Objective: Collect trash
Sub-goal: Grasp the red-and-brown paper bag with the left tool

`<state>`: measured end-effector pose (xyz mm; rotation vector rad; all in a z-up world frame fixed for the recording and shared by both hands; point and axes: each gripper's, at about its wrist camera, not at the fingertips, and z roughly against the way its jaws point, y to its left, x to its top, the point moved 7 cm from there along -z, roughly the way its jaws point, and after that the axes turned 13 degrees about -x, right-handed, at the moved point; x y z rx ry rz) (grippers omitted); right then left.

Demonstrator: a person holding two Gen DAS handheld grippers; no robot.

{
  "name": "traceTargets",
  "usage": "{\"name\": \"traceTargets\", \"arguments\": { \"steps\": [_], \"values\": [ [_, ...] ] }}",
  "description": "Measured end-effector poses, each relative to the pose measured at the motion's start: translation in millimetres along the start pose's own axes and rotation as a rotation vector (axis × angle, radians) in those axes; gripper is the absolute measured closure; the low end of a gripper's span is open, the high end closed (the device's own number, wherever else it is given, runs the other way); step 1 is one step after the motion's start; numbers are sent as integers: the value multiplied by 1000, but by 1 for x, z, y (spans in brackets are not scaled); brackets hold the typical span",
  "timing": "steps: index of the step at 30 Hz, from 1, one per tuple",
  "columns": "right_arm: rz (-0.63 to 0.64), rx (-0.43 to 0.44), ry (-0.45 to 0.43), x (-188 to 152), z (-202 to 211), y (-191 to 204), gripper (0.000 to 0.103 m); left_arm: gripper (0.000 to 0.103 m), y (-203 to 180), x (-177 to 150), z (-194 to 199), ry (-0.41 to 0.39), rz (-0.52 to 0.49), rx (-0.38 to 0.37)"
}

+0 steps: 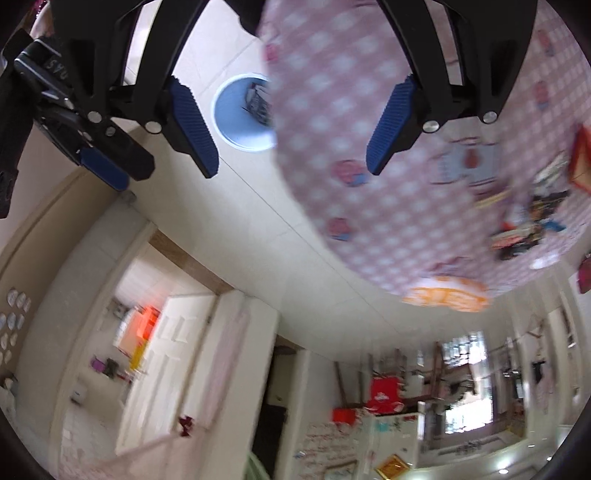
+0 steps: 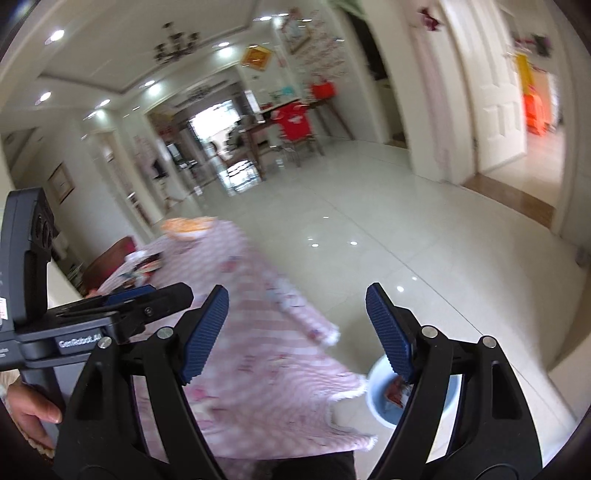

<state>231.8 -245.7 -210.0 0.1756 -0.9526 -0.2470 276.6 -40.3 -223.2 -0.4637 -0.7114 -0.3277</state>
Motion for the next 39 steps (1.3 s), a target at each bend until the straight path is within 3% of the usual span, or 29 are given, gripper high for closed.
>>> {"name": "traceTargets", "arguments": {
  "steps": [8, 13, 18, 28, 29, 31, 35, 39],
  "values": [
    [161, 134, 33, -4, -11, 118, 27, 18, 124, -11, 88, -121, 171, 287],
    [234, 195, 72, -13, -32, 183, 27, 17, 197, -27, 122, -166, 331, 405],
    [285, 218, 104, -24, -55, 226, 27, 17, 257, -44, 129, -172, 448, 453],
    [368, 201, 189, -39, -106, 269, 27, 18, 309, -52, 109, -138, 518, 467],
    [383, 191, 203, -40, -112, 271, 27, 20, 310, -52, 110, -147, 514, 471],
    [407, 172, 214, -42, -118, 273, 27, 34, 313, -51, 109, -141, 513, 468],
    [473, 140, 237, -46, -134, 281, 27, 44, 313, -48, 112, -153, 491, 457],
    [547, 131, 244, -48, -143, 291, 27, 45, 314, -49, 114, -158, 472, 444]
  ]
}}
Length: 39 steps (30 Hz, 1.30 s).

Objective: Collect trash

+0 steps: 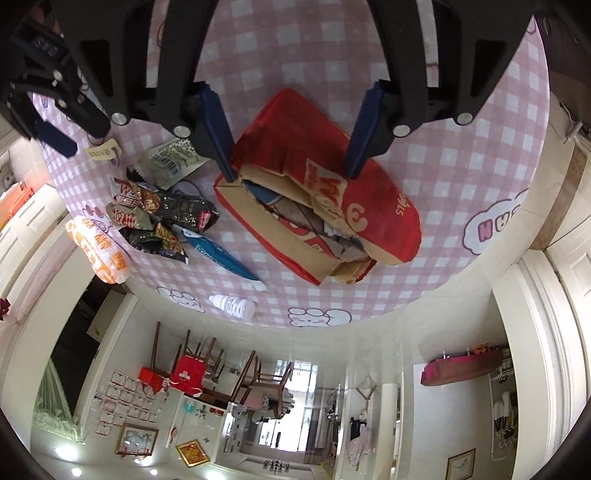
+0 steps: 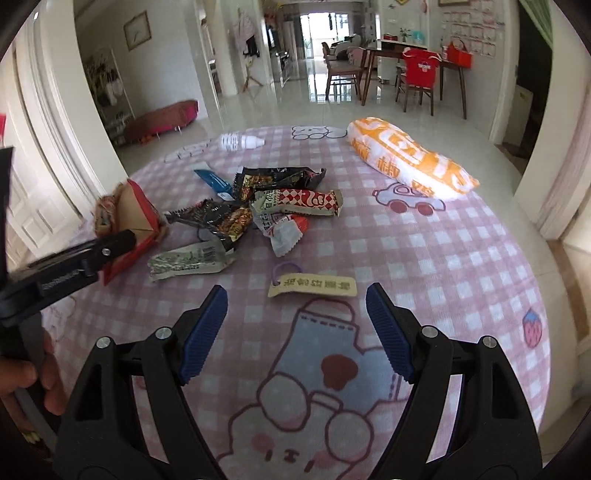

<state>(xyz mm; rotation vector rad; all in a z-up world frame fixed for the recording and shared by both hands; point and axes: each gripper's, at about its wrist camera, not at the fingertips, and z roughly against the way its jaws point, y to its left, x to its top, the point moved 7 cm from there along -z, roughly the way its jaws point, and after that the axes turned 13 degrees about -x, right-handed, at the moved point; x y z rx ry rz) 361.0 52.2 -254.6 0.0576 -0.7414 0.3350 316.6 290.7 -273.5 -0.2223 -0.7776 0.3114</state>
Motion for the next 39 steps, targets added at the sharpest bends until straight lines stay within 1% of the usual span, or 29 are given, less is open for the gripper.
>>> {"name": "traceTargets", "arguments": {
  "steps": [2, 3, 4, 5, 6, 8, 10, 11, 12, 13, 16, 22, 28, 33, 36, 39],
  "values": [
    [33, -5, 4, 3, -5, 3, 27, 46, 0, -1, 3, -1, -8, -1],
    [40, -4, 12, 3, -8, 3, 27, 60, -1, -1, 5, -10, -14, -8],
    [47, 2, 23, 4, -12, 5, 27, 76, -5, 1, 11, -38, -37, -4],
    [50, 4, 33, 4, -15, 5, 27, 80, -7, 1, 14, -42, -47, 12],
    [49, 2, 42, 5, -18, 4, 27, 82, -8, 2, 17, -41, -52, 12],
    [53, 11, 59, 4, -22, 5, 31, 83, -8, 1, 16, -34, -50, -15],
    [64, -5, 52, 5, -23, 5, 49, 86, -8, -1, 19, -40, -53, -17],
    [79, -25, 49, 5, -23, 4, 51, 86, -7, -2, 22, -48, -50, -16],
    [83, -23, 47, 5, -24, 3, 53, 87, -6, -2, 25, -53, -47, -19],
    [80, -23, 46, 5, -23, 1, 60, 88, -5, -2, 27, -60, -44, -27],
    [75, -18, 41, 3, -22, -2, 66, 89, -2, -4, 35, -74, -30, -50],
    [42, -1, 15, -1, -10, -9, 68, 91, -13, -6, 57, -111, -43, -79],
    [-15, 33, -9, -7, 12, -23, 68, 91, -41, -6, 80, -153, -86, -120],
    [-72, 54, -41, -11, 37, -42, 68, 91, -75, -7, 97, -173, -135, -164],
    [-119, 65, -67, -16, 56, -60, 68, 91, -101, -10, 101, -168, -169, -198],
    [-171, 63, -104, -24, 82, -87, 68, 91, -134, -16, 102, -160, -218, -232]
  ]
}}
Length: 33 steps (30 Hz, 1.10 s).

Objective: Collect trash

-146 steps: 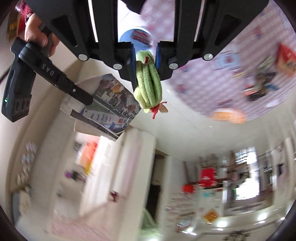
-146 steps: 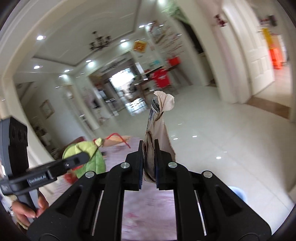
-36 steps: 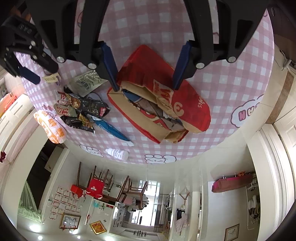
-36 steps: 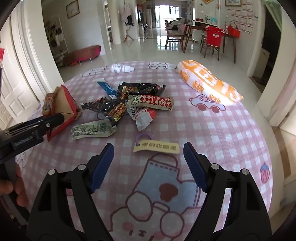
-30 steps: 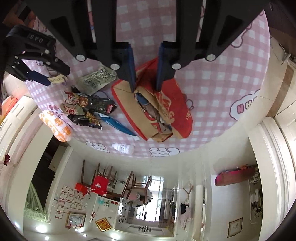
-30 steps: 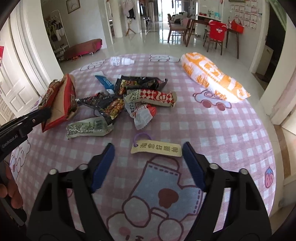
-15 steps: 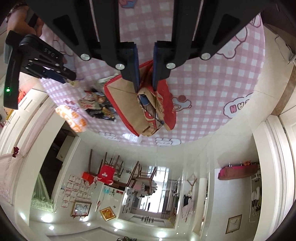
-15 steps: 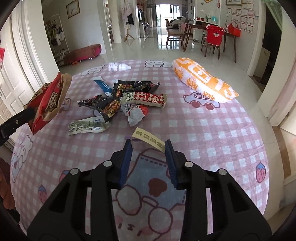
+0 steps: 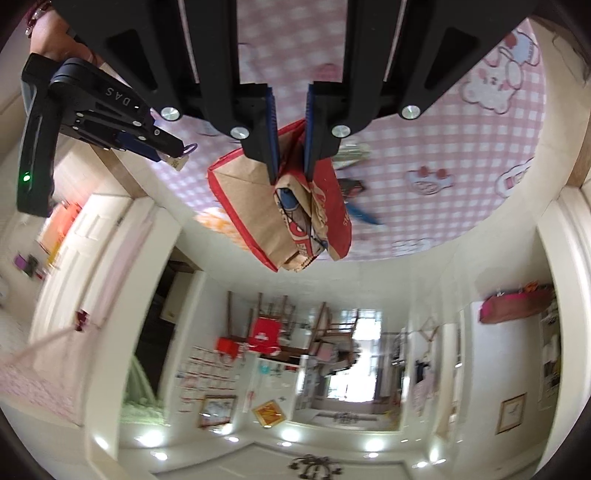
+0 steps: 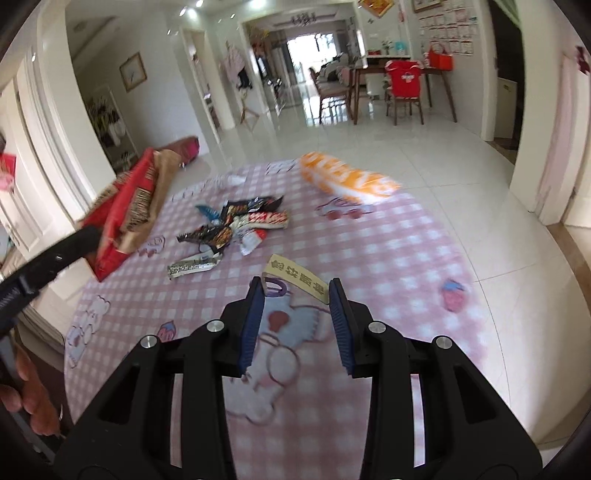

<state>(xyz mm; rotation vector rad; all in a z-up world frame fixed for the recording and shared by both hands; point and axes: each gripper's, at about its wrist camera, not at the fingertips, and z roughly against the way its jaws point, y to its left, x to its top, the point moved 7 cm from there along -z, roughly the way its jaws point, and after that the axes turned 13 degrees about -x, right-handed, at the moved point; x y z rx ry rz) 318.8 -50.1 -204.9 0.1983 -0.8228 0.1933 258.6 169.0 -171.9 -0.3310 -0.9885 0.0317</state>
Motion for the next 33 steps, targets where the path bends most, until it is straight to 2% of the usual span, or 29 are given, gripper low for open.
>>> {"name": "traceTargets", "arguments": {
  "steps": [4, 9, 13, 17, 22, 27, 29, 30, 31, 33],
  "values": [
    [-66, -23, -57, -4, 37, -40, 68, 91, -50, -2, -12, 25, -53, -80],
    [-178, -89, -123, -22, 86, -111, 68, 91, -131, -15, -38, 89, -139, -203],
    [-280, -165, -156, -48, 121, -176, 68, 91, -198, -37, -63, 160, -207, -306],
    [-373, -256, -180, -78, 153, -236, 68, 91, -264, -72, -95, 248, -290, -391],
    [-464, -332, -169, -111, 168, -289, 68, 91, -309, -112, -135, 340, -342, -440],
    [-517, -368, -153, -134, 166, -313, 68, 90, -338, -136, -169, 408, -352, -462],
    [-532, -372, -146, -140, 163, -320, 68, 86, -346, -145, -180, 429, -361, -464],
    [-538, -373, -142, -142, 160, -323, 68, 78, -350, -149, -185, 446, -364, -466],
    [-545, -374, -135, -144, 156, -329, 68, 60, -351, -151, -191, 461, -364, -464],
    [-555, -371, -123, -148, 150, -332, 68, 35, -350, -155, -200, 465, -368, -431]
  ]
}}
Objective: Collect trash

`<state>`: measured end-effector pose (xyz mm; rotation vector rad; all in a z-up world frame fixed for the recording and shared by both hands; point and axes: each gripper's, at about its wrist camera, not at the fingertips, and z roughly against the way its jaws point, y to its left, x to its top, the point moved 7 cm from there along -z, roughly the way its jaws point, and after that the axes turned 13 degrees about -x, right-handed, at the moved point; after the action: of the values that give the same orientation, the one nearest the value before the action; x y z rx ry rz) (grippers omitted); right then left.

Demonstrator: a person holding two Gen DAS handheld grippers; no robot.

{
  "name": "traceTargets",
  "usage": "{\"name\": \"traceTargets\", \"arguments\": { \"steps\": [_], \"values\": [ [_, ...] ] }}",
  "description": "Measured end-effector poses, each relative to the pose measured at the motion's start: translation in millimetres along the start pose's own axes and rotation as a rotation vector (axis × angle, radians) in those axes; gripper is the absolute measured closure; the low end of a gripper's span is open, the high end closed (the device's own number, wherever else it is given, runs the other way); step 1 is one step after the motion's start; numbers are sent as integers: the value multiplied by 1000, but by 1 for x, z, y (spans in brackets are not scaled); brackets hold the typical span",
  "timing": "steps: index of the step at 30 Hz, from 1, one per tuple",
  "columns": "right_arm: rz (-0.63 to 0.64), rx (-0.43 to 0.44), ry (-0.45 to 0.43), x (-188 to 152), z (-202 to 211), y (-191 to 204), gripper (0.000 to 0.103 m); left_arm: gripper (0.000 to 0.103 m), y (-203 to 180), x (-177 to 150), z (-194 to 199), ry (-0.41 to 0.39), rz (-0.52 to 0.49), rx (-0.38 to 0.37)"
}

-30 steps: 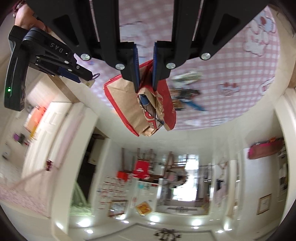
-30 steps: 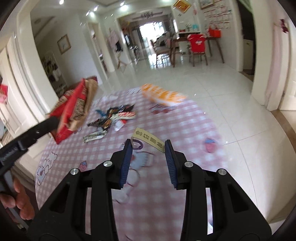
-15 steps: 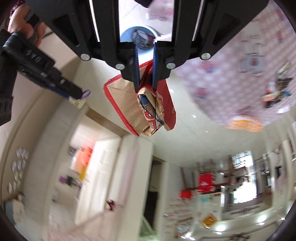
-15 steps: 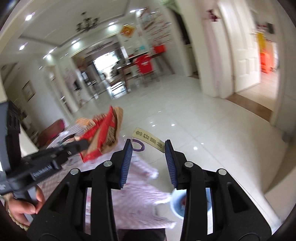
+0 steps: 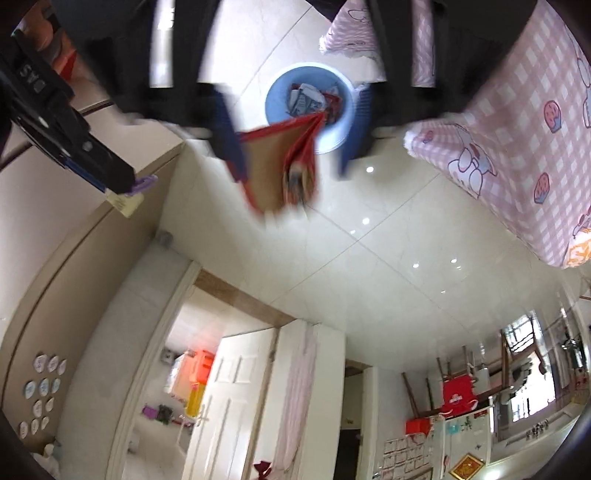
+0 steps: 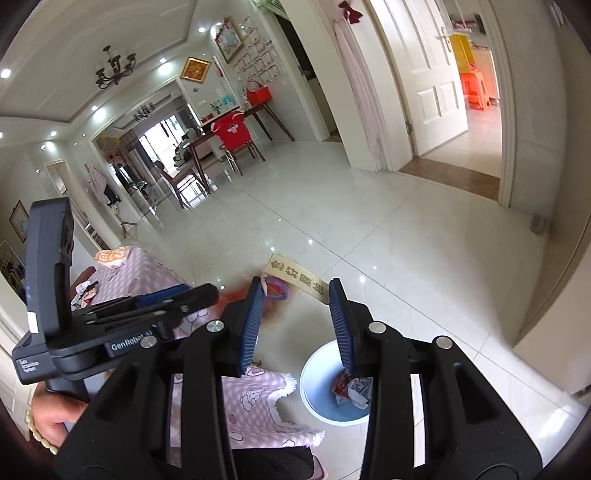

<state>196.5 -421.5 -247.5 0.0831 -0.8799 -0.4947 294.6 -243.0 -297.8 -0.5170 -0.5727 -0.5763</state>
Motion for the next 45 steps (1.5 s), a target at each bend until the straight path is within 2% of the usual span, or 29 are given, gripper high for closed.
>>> {"name": "traceTargets", "arguments": {
  "steps": [1, 4, 6, 21, 24, 26, 28, 32, 37, 45],
  "values": [
    [1, 2, 6, -2, 0, 2, 68, 35, 3, -2, -2, 0, 9, 17],
    [8, 0, 21, -8, -4, 3, 67, 35, 5, -4, -6, 6, 44, -9],
    [10, 2, 29, -8, -6, 4, 67, 34, 4, -8, -5, 6, 47, 4],
    [37, 33, 68, -14, -24, 23, 65, 30, 43, -9, 42, -64, 102, 75],
    [39, 31, 69, -11, -31, 30, 59, 29, 52, -5, 51, -87, 122, 80],
    [37, 20, 69, -11, -36, 32, 44, 29, 58, -4, 57, -98, 132, 88],
    [37, 0, 69, -10, -42, 34, 38, 29, 63, -3, 62, -105, 140, 90],
    [49, -15, 98, -14, -53, 38, 37, 28, 74, -4, 71, -114, 156, 91],
    [57, -4, 104, -19, -47, 49, 37, 28, 81, -8, 84, -130, 171, 89],
    [120, 68, 67, -18, -15, 103, 37, 27, 96, -18, 122, -172, 189, 112]
  ]
}}
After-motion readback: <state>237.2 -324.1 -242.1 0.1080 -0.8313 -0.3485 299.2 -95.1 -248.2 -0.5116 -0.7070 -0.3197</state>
